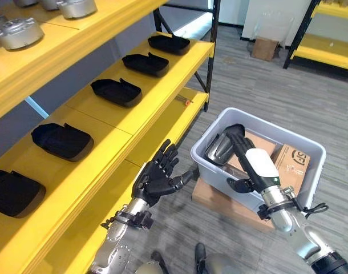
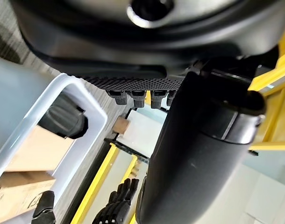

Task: Move parts from the plastic box to the shelf.

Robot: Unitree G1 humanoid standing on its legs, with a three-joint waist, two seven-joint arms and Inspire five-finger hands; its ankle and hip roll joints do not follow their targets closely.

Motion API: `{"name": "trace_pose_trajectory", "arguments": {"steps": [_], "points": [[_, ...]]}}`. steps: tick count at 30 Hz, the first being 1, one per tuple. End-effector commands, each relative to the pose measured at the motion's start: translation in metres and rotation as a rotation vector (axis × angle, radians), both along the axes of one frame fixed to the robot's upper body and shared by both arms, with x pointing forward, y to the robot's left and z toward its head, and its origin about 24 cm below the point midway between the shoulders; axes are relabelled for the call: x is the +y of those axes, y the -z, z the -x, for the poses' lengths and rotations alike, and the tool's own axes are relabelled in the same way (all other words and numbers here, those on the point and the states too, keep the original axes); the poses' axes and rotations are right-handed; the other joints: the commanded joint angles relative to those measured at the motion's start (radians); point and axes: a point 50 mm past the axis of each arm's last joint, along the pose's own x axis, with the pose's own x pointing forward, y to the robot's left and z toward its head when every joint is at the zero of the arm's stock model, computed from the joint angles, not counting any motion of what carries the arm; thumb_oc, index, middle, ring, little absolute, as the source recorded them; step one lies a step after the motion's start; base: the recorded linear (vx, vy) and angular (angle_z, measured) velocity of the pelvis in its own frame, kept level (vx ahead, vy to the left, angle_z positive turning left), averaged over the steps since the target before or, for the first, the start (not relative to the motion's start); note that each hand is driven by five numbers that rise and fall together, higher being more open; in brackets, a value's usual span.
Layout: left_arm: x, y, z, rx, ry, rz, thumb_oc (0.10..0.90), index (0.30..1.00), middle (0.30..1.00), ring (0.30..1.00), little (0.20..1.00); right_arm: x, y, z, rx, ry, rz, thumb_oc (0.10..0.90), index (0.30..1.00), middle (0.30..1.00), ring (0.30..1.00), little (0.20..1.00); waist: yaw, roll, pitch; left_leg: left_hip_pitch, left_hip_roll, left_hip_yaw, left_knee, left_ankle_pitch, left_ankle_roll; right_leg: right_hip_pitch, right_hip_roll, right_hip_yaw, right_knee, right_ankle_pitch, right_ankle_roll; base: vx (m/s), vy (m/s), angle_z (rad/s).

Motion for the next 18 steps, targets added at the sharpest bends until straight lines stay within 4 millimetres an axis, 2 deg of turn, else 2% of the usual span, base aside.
{"name": "trace_pose_trajectory", "arguments": {"steps": [1,2,6,9,18], "points": [[0.013,-0.033,0.007,-0.208,-0.059,0.071,0.9,1.0,1.0,1.0,1.0,0.013,-0.056,-0.009,-0.259,-0.078,-0.121,0.9,1.0,1.0,1.0,1.0,0.028,0.018,-0.022,-0.03,0.032,0.041,-0.041,0.115,-0.006,0.172,-0.007,-0.141,-0.041,-0.114,0.127,0.25,0.042,-0.01],[0.016,-0.031,0.01,-0.197,-0.066,0.07,0.9,1.0,1.0,1.0,1.0,0.017,-0.055,-0.007,-0.248,-0.091,-0.139,0.9,1.0,1.0,1.0,1.0,0.039,0.016,-0.019,-0.055,0.034,0.029,-0.052,0.15,-0.015,0.186,-0.001,-0.143,-0.026,-0.138,0.124,0.22,0.036,0.09],[0.02,-0.023,0.016,-0.166,-0.057,0.075,0.9,1.0,1.0,1.0,1.0,0.024,-0.053,-0.005,-0.232,-0.116,-0.174,0.9,1.0,1.0,1.0,1.0,0.062,0.007,-0.026,-0.02,0.0,0.051,-0.066,0.064,0.04,0.192,0.009,-0.147,0.014,-0.169,0.129,0.21,0.053,-0.13],[0.017,-0.019,0.014,-0.148,-0.042,0.064,0.9,1.0,1.0,1.0,1.0,0.026,-0.054,-0.006,-0.224,-0.113,-0.204,0.9,1.0,1.0,1.0,1.0,0.066,-0.008,-0.028,0.0,-0.021,0.057,-0.059,0.023,0.06,0.198,0.01,-0.148,-0.002,-0.166,0.132,0.16,0.017,-0.29],[0.014,-0.022,0.011,-0.174,0.004,0.052,0.9,1.0,1.0,1.0,1.0,0.024,-0.06,-0.014,-0.222,-0.061,-0.262,0.9,1.0,1.0,1.0,1.0,0.083,-0.015,0.002,-0.003,-0.046,0.021,-0.062,0.003,0.066,0.161,0.01,-0.148,-0.004,-0.16,0.139,0.05,-0.007,-0.02]]}}
